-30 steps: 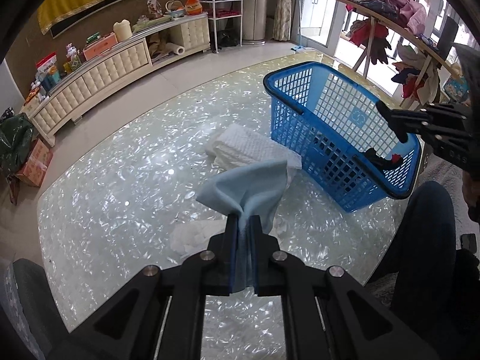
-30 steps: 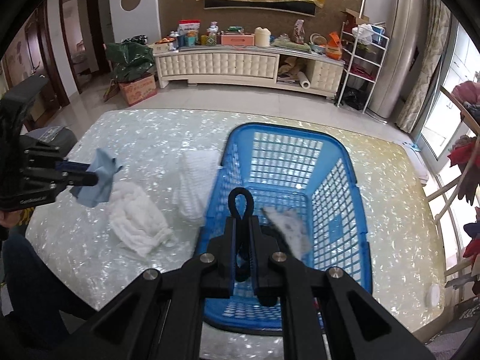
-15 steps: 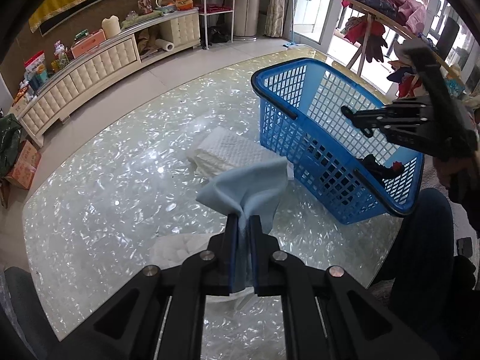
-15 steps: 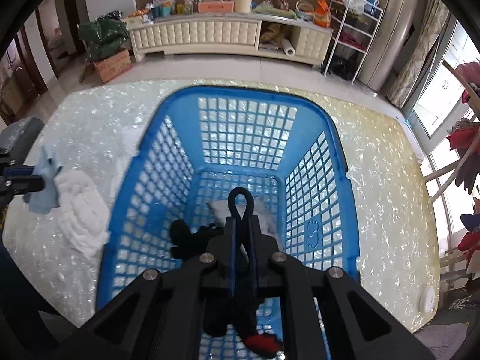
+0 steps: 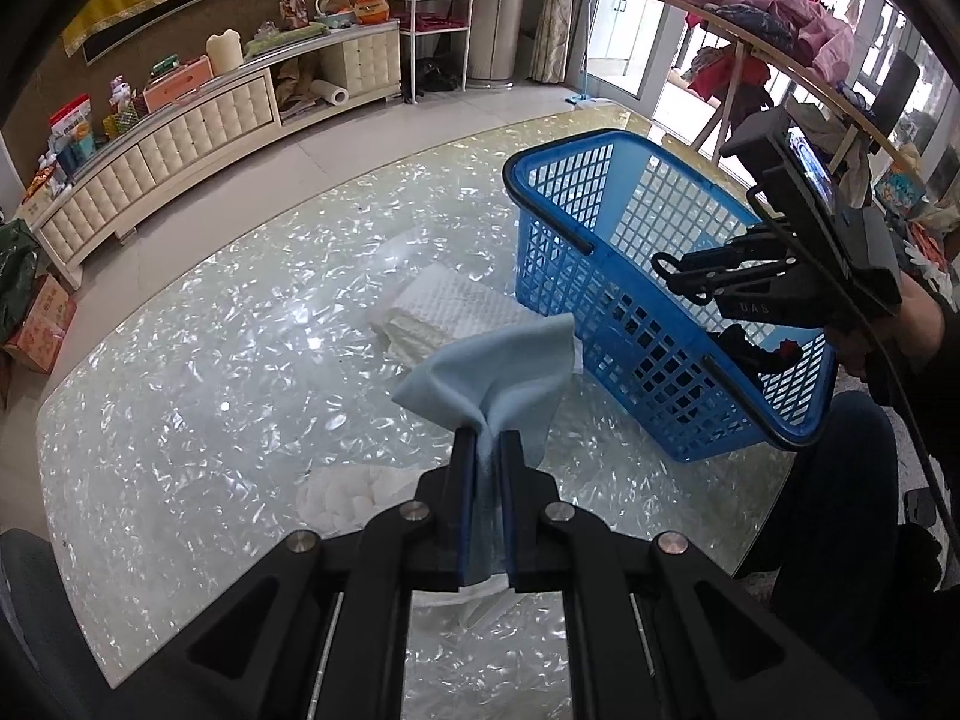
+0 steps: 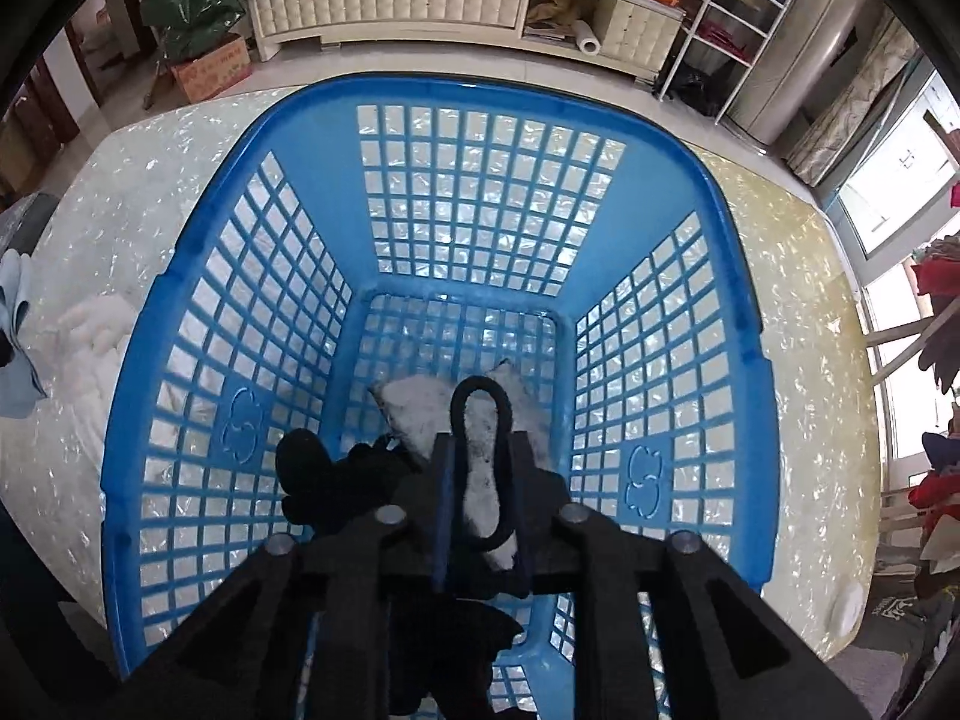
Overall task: Organize soft objects
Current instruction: 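Lower the rubber ring into the blue basket with the right tool while the left tool holds the cloth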
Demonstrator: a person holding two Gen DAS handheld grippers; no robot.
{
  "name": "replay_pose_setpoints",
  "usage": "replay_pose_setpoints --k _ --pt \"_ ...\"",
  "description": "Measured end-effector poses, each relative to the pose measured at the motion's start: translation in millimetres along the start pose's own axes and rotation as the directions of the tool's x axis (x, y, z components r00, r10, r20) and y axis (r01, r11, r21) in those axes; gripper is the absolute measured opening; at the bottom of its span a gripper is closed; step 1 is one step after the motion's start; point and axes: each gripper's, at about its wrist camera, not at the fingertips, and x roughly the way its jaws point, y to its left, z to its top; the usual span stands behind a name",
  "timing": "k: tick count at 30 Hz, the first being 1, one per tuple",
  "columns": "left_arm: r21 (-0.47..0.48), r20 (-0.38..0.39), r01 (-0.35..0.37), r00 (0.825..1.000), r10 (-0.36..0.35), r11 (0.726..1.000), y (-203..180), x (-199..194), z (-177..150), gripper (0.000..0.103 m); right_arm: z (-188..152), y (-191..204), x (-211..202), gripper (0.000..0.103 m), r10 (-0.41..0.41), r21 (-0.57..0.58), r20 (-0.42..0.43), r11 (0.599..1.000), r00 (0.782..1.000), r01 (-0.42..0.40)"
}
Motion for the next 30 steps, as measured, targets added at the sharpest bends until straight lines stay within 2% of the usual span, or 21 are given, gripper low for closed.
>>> replay_pose_setpoints --k 1,2,3,4,5,6,7,10,15,21,30 --pt "0.0 0.002 0.0 1.0 0.0 1.0 -0.3 -0.8 -0.5 0.007 0.0 -1.7 -1.4 0.031 0.002 0.008 0.001 1.0 1.0 -0.002" --pt "0.0 0.005 0.0 1.0 0.0 1.0 -1.1 -1.8 -0.8 0.007 1.7 -5.7 -0.8 0.055 0.007 0.015 0.003 1.0 1.0 -0.007" --pt "0.002 0.008 -0.004 1.0 0.004 1.0 -1.8 -2.9 -1.5 0.007 2.0 -6.8 -3.2 0.068 0.04 0.02 0.008 0.999 0.999 -0.04" --pt "0.003 0.01 -0.013 1.0 0.013 1.0 -2.3 -3.7 -2.5 0.007 1.5 -6.4 -4.3 0.075 0.052 0.02 0.01 0.998 0.999 -0.052" --pt "-0.003 0.012 -0.016 1.0 0.016 1.0 -1.7 -4.4 -3.9 0.007 0.6 -5.0 -6.2 0.091 0.03 0.014 0.015 0.999 0.999 -0.03" --pt "-0.008 0.014 -0.011 1.0 0.011 1.0 -1.3 -5.4 -4.9 0.007 -0.2 -1.8 -10.3 0.099 -0.014 0.0 0.03 1.0 0.999 0.014" --pt "-0.012 0.018 -0.007 1.0 0.008 1.0 -1.4 -6.7 -6.3 0.007 -1.3 1.3 -16.7 0.099 -0.052 -0.013 0.054 0.999 0.997 0.052" --pt "-0.018 0.033 0.001 0.999 0.0 1.0 -2.6 -12.8 -9.5 0.007 -4.9 3.5 -32.6 0.103 -0.023 -0.002 0.086 1.0 0.996 0.024" --pt "-0.005 0.057 0.007 0.998 -0.007 1.0 -9.3 -23.1 -8.7 0.007 -19.7 6.4 -67.2 0.103 -0.048 0.016 0.186 0.999 0.981 0.046" --pt "0.017 0.071 0.029 0.997 -0.03 0.999 -21.3 -25.8 -2.4 0.007 -50.1 2.3 -101.4 0.103 -0.029 0.068 0.319 0.998 0.947 0.008" --pt "0.061 0.066 0.063 0.996 -0.067 0.996 -45.2 -16.5 12.2 0.007 -71.9 0.9 -103.0 0.103 -0.041 0.116 0.303 0.993 0.952 0.006"
